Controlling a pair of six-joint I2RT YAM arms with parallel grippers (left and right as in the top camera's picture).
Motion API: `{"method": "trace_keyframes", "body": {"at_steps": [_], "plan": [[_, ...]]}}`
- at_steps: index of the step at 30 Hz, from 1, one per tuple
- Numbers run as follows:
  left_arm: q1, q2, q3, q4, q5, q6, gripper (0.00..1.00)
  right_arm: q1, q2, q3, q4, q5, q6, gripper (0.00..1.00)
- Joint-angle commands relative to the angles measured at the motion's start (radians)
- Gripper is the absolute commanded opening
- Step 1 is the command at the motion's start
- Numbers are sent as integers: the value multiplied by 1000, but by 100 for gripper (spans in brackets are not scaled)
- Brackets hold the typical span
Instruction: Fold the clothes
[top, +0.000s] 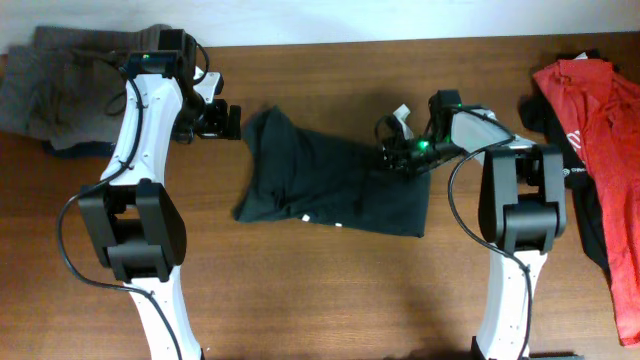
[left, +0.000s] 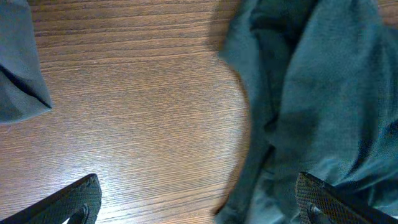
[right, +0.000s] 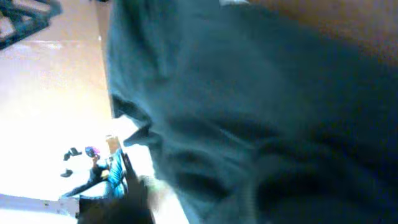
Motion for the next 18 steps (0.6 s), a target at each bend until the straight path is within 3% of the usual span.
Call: {"method": "trace_keyframes", "body": {"at_steps": [1, 3, 4, 7, 10, 15, 18], "plan": [[-5, -5, 0, 10, 77, 74, 99, -10, -111, 101, -83, 119, -10, 76], [-5, -3, -17, 45, 127, 88, 99, -11, -164, 174, -169, 178, -8, 95], [-5, -3, -28, 62, 130, 88, 99, -12, -180, 197, -197, 212, -7, 99], [-5, -3, -86, 131, 187, 132, 99, -18, -237, 250, -267, 354, 77, 99], [-5, 0, -156, 178, 274, 196, 99, -23, -270, 254, -301, 359, 81, 99], [-5, 28, -277, 294, 292, 227, 99, -29, -278, 254, -379, 370, 70, 99], [-5, 70, -300, 324, 419, 275, 99, -27, -278, 254, -403, 370, 57, 99]]}}
